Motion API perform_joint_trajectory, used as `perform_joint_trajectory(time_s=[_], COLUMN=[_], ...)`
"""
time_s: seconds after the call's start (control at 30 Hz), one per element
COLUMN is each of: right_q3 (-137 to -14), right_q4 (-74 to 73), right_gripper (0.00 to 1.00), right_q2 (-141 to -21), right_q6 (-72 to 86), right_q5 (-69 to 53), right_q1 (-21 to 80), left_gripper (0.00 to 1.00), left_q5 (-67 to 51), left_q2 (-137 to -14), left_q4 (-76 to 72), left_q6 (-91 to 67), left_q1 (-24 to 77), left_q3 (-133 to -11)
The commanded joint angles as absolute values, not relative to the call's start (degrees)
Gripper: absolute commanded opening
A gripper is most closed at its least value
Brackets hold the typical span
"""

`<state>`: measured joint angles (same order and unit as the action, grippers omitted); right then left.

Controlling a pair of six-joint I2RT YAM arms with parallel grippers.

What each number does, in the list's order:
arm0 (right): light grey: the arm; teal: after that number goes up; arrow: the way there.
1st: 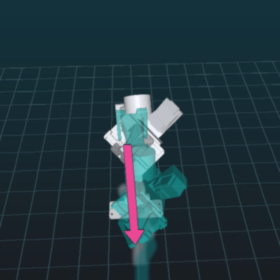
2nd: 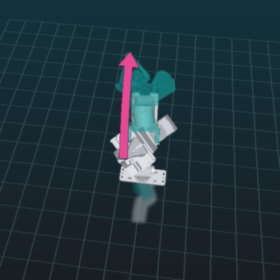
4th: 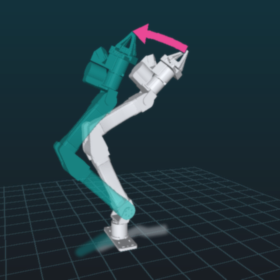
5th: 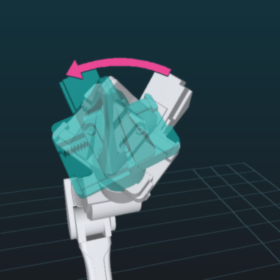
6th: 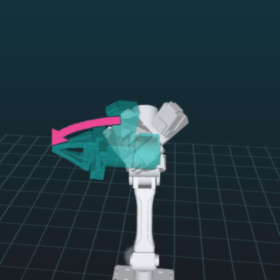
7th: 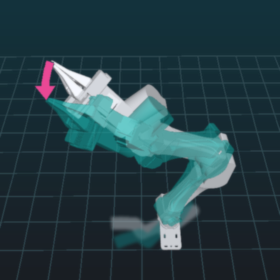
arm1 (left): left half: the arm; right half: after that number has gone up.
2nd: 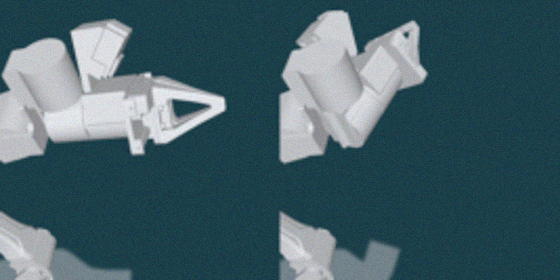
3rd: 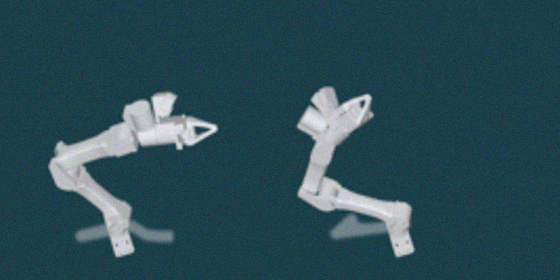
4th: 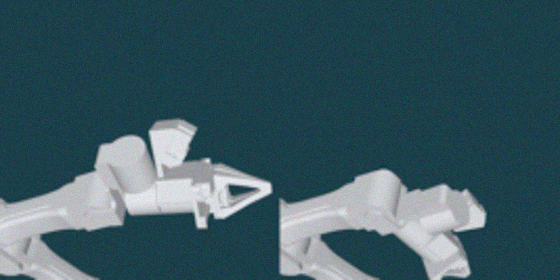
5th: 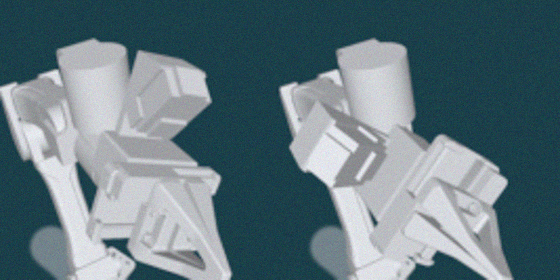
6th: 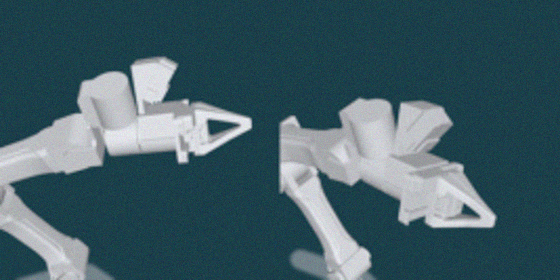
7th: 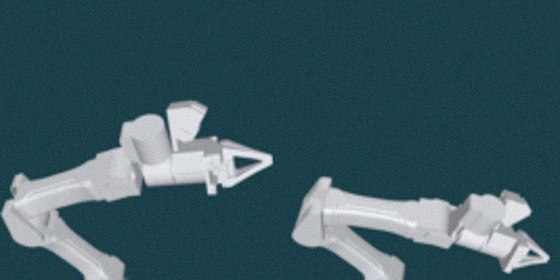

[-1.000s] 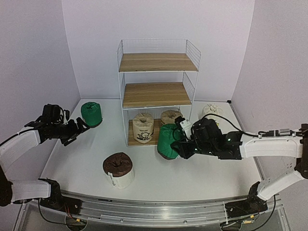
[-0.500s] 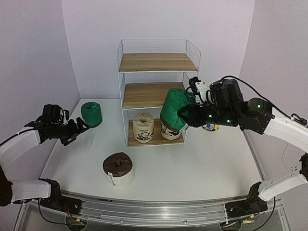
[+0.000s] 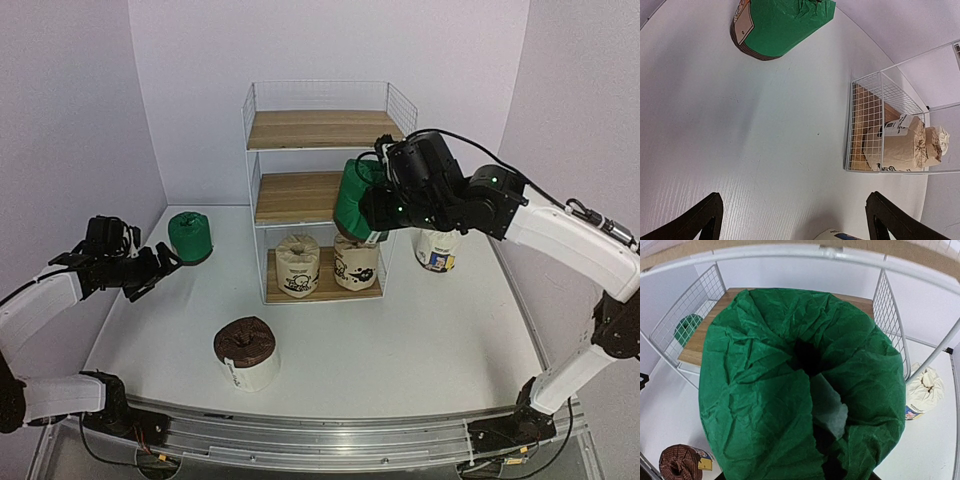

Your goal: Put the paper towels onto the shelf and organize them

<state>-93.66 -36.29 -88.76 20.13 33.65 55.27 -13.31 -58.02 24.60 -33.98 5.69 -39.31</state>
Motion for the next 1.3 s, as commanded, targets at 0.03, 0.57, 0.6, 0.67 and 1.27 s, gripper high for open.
perform_joint_trajectory(time_s=[0.03, 0.57, 0.6, 0.67, 1.27], right_q3=[-100.2, -108.1, -108.5, -109.1, -109.1], right_q4=[-34.3, -34.0, -34.0, -33.8, -30.9], right_gripper=[0.37, 0.45, 0.46, 0.47, 0.75], right_q2=[-91.4, -100.4, -100.9, -101.9, -104.7], right_q6=[18.2, 17.3, 17.4, 17.2, 17.8], right_q5=[41.6, 49.5, 50.0, 50.9, 50.0], right_q1=[55.3, 55.2, 55.2, 55.2, 53.3], left_gripper=[1.00, 1.00, 1.00, 1.00, 1.00], left_q5=[-12.2, -12.1, -12.1, -12.1, -12.2], left_q2=[-57.0, -57.9, -57.9, -57.9, -57.6], left_q4=[25.6, 25.0, 25.0, 25.0, 25.0], left_q6=[-32.8, -32.5, -32.5, -32.5, -32.6], left_q1=[5.9, 5.9, 5.8, 5.9, 5.9], left_q3=[-41.5, -41.3, -41.3, -41.2, -41.0])
